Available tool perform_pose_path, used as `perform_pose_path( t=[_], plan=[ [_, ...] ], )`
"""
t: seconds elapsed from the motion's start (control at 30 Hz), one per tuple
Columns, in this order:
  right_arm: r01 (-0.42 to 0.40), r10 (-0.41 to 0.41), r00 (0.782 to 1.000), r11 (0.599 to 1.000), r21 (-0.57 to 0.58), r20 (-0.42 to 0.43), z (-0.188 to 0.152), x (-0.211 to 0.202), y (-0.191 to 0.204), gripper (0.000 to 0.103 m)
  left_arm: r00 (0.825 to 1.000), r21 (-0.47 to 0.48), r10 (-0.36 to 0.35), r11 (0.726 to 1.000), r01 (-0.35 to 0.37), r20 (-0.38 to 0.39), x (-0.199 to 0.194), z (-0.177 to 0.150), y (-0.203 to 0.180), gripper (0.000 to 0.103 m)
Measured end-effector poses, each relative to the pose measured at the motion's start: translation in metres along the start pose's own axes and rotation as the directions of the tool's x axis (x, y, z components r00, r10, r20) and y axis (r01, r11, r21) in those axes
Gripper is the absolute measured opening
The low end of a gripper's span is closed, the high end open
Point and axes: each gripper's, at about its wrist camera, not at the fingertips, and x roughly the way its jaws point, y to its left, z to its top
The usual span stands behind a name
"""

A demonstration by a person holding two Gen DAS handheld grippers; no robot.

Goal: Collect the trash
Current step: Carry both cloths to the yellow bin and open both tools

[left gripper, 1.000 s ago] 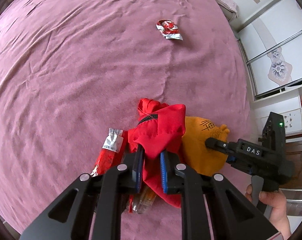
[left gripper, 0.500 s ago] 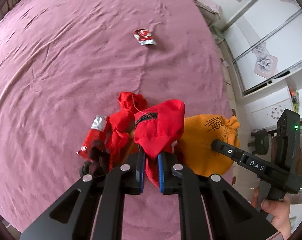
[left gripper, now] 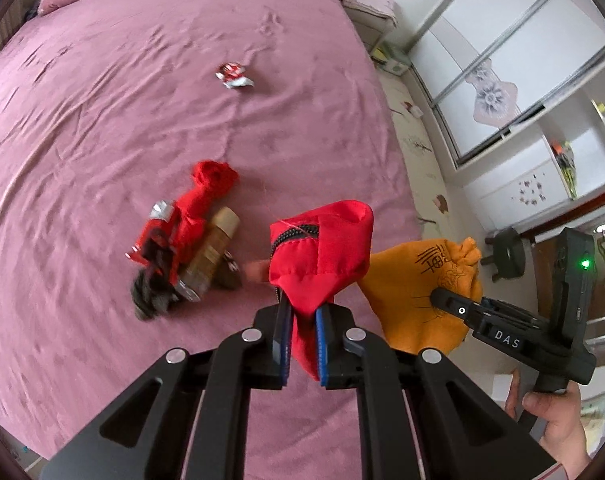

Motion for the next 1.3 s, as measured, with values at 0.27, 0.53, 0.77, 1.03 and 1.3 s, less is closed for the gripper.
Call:
perform_pose_path(
  t=[0.27, 0.53, 0.77, 1.03, 1.3],
  plan=[
    [0.045, -0.044, 0.999, 0.998, 0.032, -0.007, -0.04, -0.024, -0.047, 0.033, 0.996, 0.107, -0.043, 0.993, 0.051, -0.077, 0.016, -0.026, -0.059, 0.01],
    [0.079, -0.079, 0.997, 0.992, 0.103, -0.007, -0.073, -0.046, -0.103, 0.033, 0.987, 0.23, -0.07, 0.968, 0.103, -0.147, 0.044, -0.043, -0.131, 0.01],
    [0.095, -0.103, 0.994, 0.974, 0.205, 0.028, -0.088, -0.074, -0.163, 0.033, 0.976, 0.337, -0.081, 0.93, 0.148, -0.203, 0.073, -0.054, -0.201, 0.01],
    [0.119, -0.153, 0.985, 0.941, 0.318, 0.083, -0.1, -0.104, -0.228, 0.033, 0.958, 0.421, -0.101, 0.882, 0.211, -0.269, 0.106, -0.06, -0.273, 0.01],
    [0.15, -0.196, 0.978, 0.895, 0.421, 0.067, -0.108, -0.102, -0.286, 0.033, 0.935, 0.45, -0.083, 0.86, 0.242, -0.345, 0.158, -0.063, -0.331, 0.01]
  ],
)
